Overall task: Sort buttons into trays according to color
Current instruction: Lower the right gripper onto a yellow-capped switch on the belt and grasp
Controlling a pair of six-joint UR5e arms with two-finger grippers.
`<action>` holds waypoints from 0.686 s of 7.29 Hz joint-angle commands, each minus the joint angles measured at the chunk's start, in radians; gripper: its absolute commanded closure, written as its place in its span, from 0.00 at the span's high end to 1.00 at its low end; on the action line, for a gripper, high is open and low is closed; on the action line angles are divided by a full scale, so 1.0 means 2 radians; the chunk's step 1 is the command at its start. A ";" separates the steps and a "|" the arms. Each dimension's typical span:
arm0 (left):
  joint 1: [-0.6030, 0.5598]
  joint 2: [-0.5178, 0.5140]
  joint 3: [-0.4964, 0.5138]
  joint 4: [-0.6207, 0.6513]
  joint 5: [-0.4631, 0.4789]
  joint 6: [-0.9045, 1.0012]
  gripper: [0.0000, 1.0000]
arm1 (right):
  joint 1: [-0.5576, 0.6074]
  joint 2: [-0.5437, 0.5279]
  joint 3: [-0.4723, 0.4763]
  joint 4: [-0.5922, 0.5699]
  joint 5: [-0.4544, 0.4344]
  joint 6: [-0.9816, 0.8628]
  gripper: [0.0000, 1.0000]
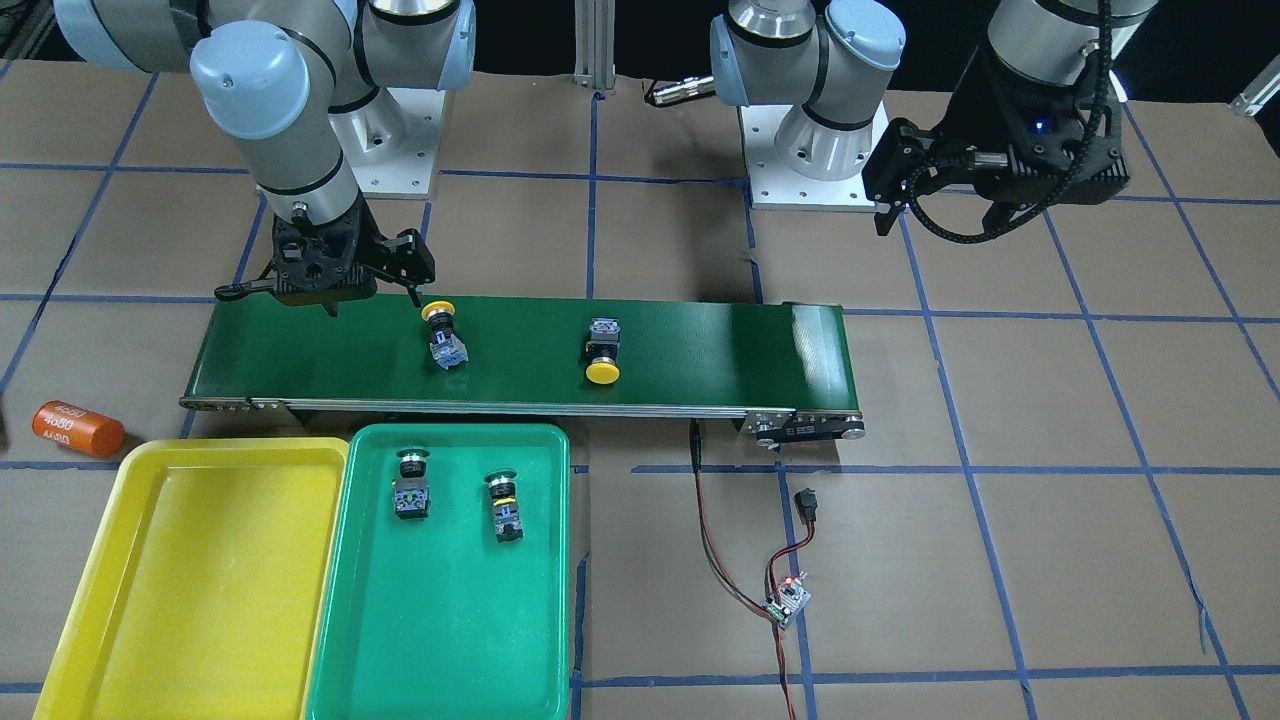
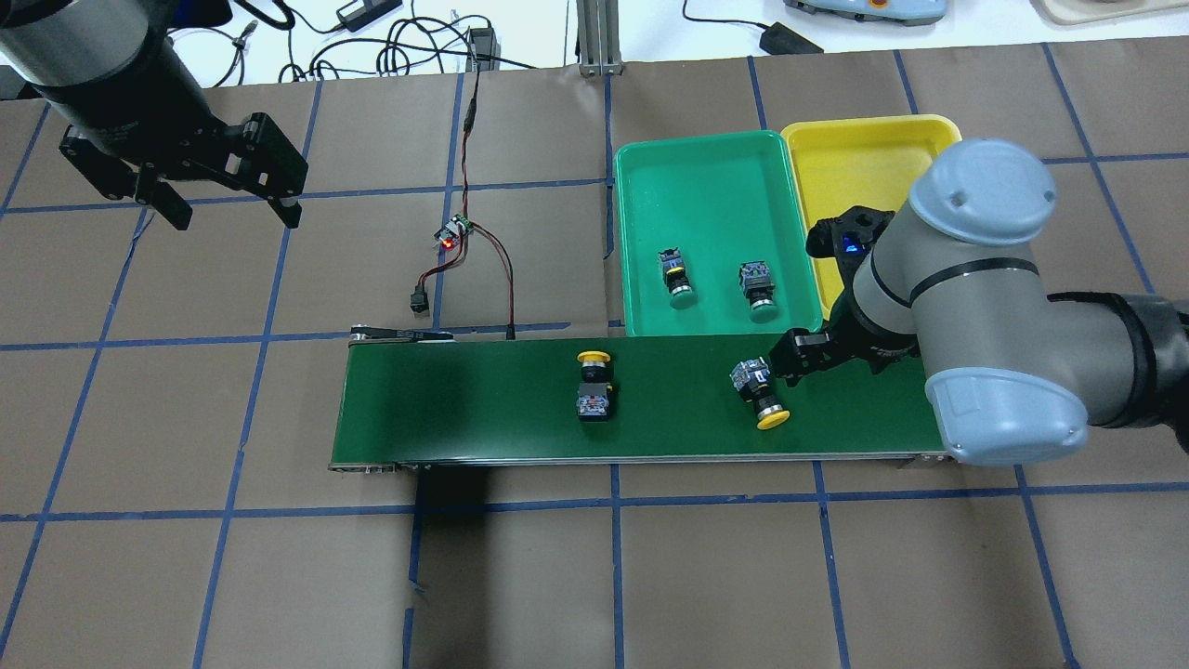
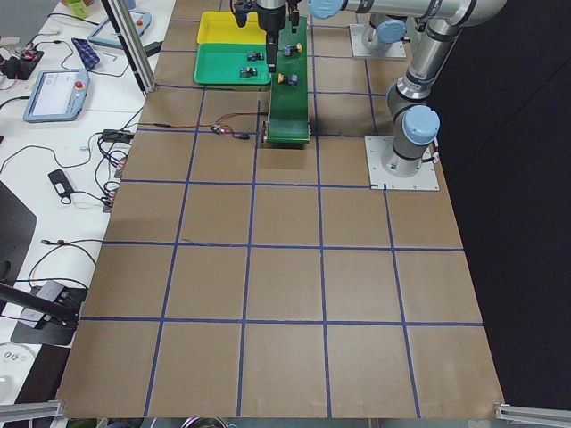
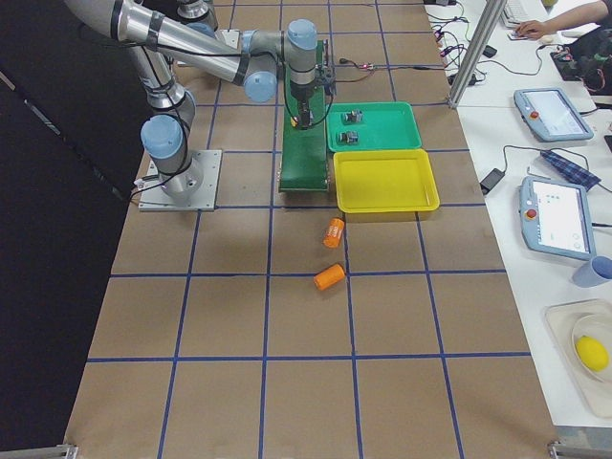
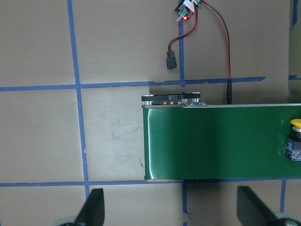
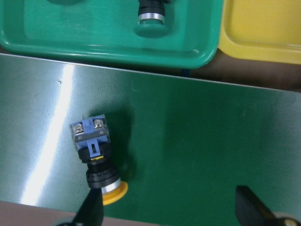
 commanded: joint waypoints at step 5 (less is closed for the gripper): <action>0.000 0.001 0.000 0.001 0.000 0.000 1.00 | 0.000 0.040 0.009 -0.023 0.007 0.001 1.00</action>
